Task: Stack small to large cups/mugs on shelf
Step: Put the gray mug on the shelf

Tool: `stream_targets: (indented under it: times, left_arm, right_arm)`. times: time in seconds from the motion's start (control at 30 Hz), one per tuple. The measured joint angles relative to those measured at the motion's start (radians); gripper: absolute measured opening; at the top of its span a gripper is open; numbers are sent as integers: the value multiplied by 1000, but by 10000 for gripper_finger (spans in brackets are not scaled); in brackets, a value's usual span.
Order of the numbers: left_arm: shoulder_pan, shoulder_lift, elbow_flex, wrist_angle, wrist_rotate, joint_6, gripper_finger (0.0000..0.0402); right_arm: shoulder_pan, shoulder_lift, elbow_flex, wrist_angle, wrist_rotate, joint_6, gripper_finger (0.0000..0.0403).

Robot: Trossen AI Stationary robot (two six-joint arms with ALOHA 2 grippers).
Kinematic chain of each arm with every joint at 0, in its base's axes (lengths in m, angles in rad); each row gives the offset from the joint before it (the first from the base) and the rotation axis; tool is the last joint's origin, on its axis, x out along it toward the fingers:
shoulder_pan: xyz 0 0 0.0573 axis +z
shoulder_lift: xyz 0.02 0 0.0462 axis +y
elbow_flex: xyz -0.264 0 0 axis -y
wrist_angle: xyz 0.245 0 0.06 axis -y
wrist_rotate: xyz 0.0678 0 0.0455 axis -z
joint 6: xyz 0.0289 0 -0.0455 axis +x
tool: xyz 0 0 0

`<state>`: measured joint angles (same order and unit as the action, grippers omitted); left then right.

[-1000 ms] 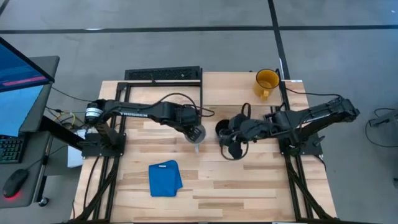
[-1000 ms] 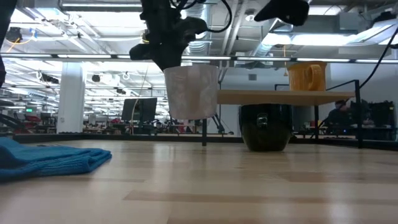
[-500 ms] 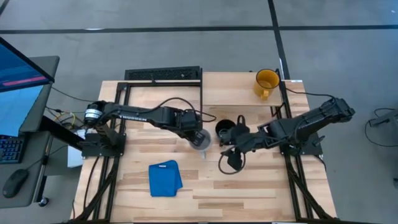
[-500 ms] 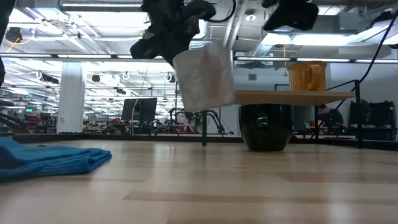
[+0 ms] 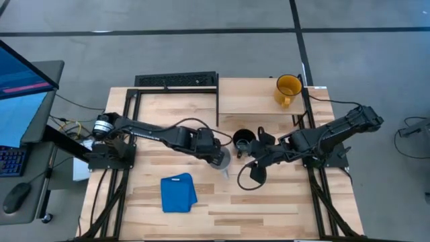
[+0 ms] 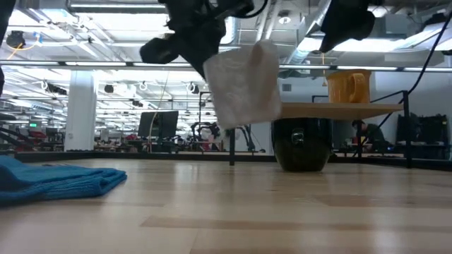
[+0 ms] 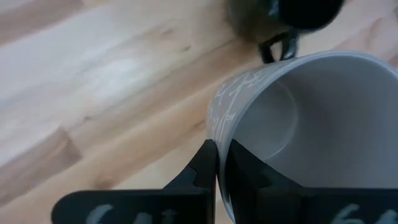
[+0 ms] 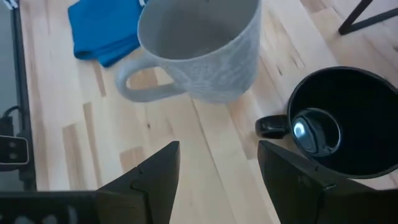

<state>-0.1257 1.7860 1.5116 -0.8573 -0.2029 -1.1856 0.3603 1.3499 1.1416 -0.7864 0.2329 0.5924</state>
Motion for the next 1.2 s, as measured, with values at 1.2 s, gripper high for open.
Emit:
stream_targets:
  times: [1.2]
  left_arm:
    - [-13,148,0,121,105,-95,22]
  right_arm:
    - [0,0,2,-42,-4,-25,240]
